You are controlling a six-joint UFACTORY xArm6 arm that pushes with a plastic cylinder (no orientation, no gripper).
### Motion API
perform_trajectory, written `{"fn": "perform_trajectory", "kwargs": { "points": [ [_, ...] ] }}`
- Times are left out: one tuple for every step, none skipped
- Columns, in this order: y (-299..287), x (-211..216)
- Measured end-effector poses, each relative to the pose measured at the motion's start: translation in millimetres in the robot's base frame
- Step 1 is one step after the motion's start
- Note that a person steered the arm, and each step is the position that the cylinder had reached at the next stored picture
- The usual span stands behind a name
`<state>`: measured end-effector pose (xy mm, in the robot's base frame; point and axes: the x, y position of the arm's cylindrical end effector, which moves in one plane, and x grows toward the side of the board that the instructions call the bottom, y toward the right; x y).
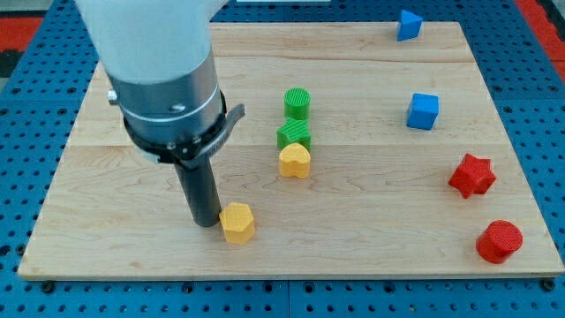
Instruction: Slightly move the yellow hexagon toward the yellow heart
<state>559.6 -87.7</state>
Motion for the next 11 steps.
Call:
{"fn": "perform_trajectory", "kwargs": {
  "points": [
    [18.8, 1.1],
    [37.9, 10.0],
    [57.9, 19.7],
    [61.0, 52.6],
    [87.3, 50.6],
    [94.5, 34.9],
    [94.5, 27.1],
    [94.5, 19.1],
    [95.4, 12.7],
    [95.4, 7.1],
    [96.9, 0.9]
  ]
}}
